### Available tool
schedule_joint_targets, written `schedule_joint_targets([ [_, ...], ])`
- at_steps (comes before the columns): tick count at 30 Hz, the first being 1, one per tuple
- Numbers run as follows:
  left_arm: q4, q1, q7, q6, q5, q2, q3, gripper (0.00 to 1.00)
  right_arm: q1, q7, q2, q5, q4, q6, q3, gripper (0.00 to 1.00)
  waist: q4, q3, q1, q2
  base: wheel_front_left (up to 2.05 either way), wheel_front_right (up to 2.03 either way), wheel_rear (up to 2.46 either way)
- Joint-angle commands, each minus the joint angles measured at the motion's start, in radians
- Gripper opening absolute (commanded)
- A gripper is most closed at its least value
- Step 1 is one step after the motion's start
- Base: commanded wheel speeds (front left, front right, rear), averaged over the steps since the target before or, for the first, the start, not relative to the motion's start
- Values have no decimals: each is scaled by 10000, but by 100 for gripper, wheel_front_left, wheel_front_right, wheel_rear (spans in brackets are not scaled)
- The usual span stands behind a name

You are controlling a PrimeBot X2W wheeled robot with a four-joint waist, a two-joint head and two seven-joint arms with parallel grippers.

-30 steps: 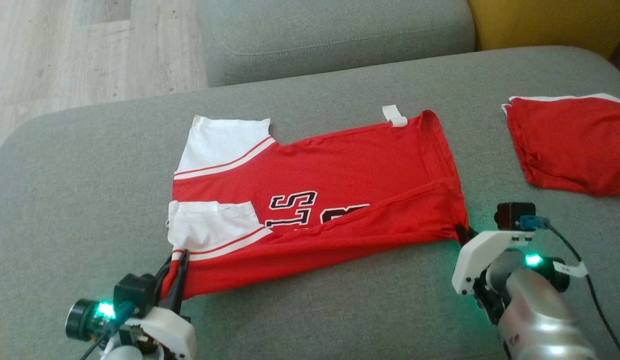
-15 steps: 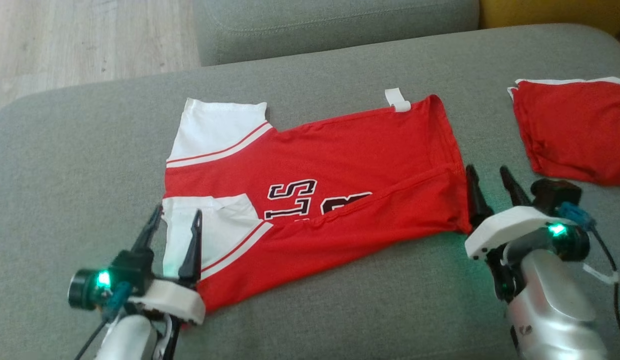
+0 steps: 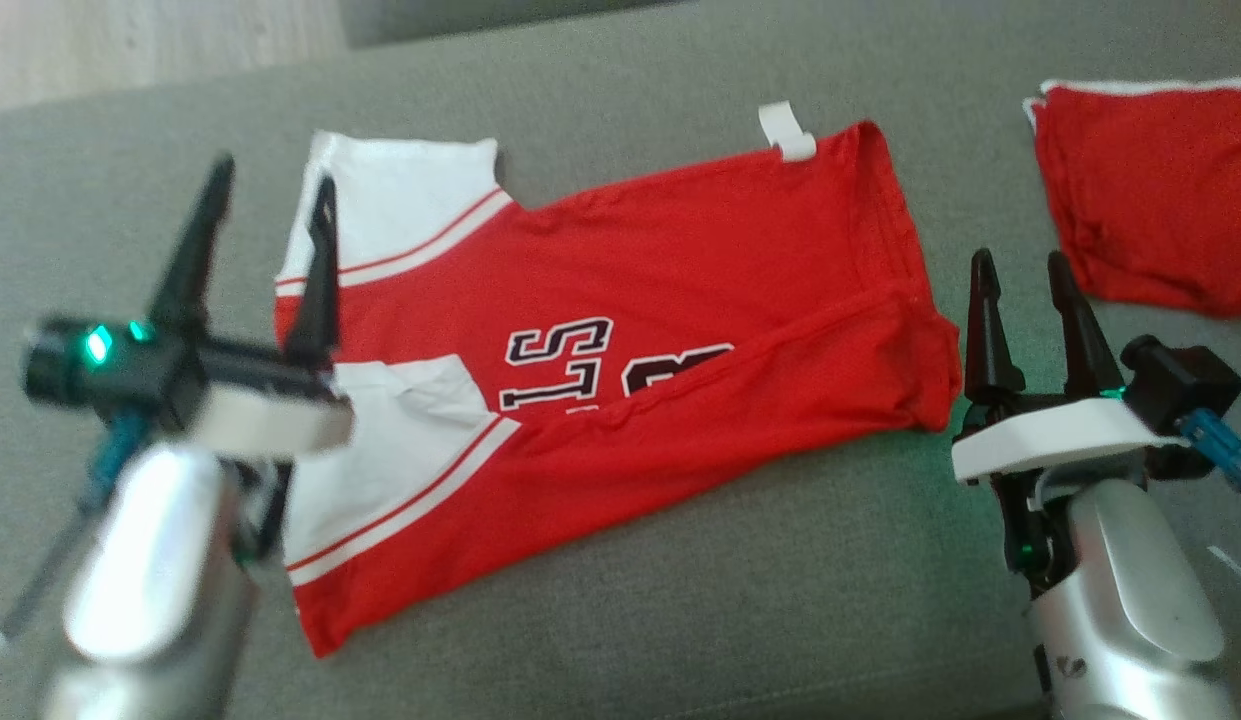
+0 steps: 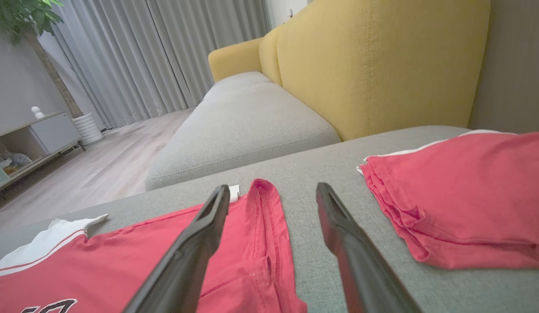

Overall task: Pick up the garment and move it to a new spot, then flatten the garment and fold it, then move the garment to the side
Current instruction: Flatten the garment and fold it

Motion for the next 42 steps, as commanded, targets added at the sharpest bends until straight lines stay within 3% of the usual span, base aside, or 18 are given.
schedule_joint_targets([
  [1, -200, -695, 55, -75, 71, 387, 422, 100, -114, -114, -3, 58, -377, -9, 262, 100, -208, 427, -1, 0, 0, 0, 0],
  [7, 1552, -2823, 2124, -1003, -84, 1222, 25, 100, -240, -124, -3, 308, -1030, -9, 413, 100, -668, 1477, -1, 0, 0, 0, 0],
  [14, 3795, -4648, 4010, -1307, -917, 1933, -341, 100, -449, -126, -3, 598, -1765, -9, 848, 100, -1266, 2481, -1, 0, 0, 0, 0],
  [22, 5178, -5871, 4449, -1331, -1324, 2474, -1050, 100, -427, -127, -3, 752, -2335, -9, 1257, 100, -1522, 3060, -1, 0, 0, 0, 0],
  [33, 6905, -6403, 4683, -1325, -1295, 2351, -1485, 100, -381, -127, -3, 824, -2464, -9, 1308, 100, -1534, 3070, -1, 0, 0, 0, 0],
  [34, 6972, -6422, 4750, -1327, -1366, 2291, -1550, 68, -379, -127, -3, 813, -2446, -9, 1296, 100, -1519, 3064, -1, 0, 0, 0, 0],
  [35, 6988, -6434, 4781, -1329, -1461, 2218, -1636, 22, -380, -127, -3, 804, -2429, -9, 1270, 100, -1498, 3049, -1, 0, 0, 0, 0],
  [36, 6971, -6432, 4778, -1330, -1573, 2148, -1742, 0, -380, -127, -3, 790, -2398, -9, 1234, 100, -1469, 3017, -1, 0, 0, 0, 0],
  [42, 6620, -6373, 3611, -1332, -1957, 1994, -2106, 0, -453, -126, -3, 439, -2054, -9, 920, 100, -1172, 2537, -1, 0, 0, 0, 0],
])
